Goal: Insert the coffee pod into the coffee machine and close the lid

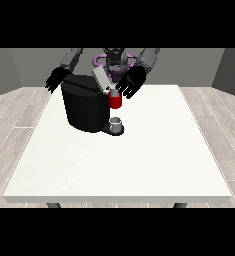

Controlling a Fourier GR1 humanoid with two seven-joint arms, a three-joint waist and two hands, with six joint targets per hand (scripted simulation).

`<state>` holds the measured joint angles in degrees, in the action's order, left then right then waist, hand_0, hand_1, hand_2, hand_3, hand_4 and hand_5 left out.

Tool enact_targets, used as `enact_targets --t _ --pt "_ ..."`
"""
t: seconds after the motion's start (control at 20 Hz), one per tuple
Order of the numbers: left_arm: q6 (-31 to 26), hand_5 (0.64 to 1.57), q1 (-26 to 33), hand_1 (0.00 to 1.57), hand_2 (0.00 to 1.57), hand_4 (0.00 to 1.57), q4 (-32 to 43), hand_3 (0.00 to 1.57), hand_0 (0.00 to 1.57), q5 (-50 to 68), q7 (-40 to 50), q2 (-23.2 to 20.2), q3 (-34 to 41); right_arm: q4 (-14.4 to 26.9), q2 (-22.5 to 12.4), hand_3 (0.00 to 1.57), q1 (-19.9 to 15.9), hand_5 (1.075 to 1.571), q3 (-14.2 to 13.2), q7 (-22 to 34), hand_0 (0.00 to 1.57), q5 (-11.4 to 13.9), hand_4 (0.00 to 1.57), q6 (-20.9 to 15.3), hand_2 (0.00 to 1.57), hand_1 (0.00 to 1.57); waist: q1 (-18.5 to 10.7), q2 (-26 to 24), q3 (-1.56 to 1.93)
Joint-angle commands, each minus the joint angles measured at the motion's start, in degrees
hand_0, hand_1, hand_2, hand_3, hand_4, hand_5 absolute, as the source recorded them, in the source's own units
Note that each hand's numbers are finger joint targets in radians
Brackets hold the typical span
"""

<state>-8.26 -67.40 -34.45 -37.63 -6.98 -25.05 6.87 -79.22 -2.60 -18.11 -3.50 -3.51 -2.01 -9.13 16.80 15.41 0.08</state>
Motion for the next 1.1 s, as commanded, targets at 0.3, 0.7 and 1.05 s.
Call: enact_targets --t 0.3,0.7,1.05 --pt "-0.8 1.571 -0.5 1.09 1.13 0.40 1.3 0.96 1.09 -0.9 -2.8 -3.2 0.6 -2.8 0.9 0.00 0.2 1.571 2.0 1.5 0.00 1.0 0.43 -0.7 0.00 0.00 1.0 1.4 -0.09" --pt "1.5 1.571 1.2 1.07 1.12 0.37 -1.2 0.93 1.07 -2.5 -4.0 -0.3 -1.2 1.0 -1.2 0.00 -0.8 1.571 -2.5 -2.4 0.00 -0.7 0.45 -0.3 0.00 0.00 -1.9 1.9 -0.06" --pt "-3.9 1.571 -1.3 0.00 0.00 0.00 -0.6 0.00 0.00 -5.4 -1.5 -0.3 -4.4 2.5 -0.8 0.00 -3.2 1.571 -1.8 0.1 0.00 -0.2 0.36 -1.2 0.00 0.00 -2.4 0.6 -0.05"
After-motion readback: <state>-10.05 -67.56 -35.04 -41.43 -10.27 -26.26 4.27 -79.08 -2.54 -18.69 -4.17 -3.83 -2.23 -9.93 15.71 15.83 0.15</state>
